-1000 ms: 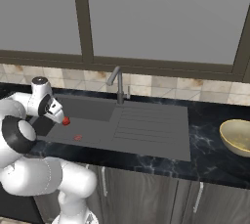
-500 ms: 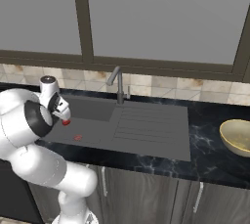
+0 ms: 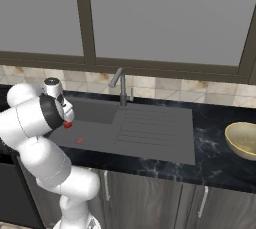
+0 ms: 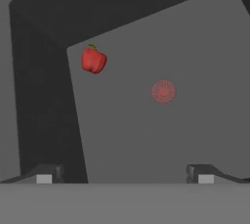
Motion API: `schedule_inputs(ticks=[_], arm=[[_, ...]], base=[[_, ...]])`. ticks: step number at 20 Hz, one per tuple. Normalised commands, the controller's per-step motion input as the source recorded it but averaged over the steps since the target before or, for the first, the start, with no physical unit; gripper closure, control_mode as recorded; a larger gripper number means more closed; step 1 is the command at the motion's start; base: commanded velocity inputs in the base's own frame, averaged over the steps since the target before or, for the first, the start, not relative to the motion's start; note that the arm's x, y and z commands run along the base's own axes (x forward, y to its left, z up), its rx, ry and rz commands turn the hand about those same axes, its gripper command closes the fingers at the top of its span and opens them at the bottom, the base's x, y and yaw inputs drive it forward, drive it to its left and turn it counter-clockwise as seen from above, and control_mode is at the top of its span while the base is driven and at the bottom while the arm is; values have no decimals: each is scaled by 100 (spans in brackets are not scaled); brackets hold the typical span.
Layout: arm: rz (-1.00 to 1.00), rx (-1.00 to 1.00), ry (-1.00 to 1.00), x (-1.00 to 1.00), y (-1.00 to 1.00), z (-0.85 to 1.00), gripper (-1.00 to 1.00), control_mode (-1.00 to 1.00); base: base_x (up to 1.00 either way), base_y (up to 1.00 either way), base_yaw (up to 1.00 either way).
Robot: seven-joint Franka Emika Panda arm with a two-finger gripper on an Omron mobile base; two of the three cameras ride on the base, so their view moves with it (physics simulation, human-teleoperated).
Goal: Remove the bell pepper and lemon from the sink. Then move the bowl and cup from the counter to the sink for washing.
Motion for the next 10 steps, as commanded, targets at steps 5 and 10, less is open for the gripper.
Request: schedule_inputs(ticks=[5, 10], arm=[[-4, 0, 0, 18, 0, -13, -100, -100], [-12, 0, 0, 15, 3, -13, -100, -100]], base=[[0, 0, 0], [0, 0, 0]])
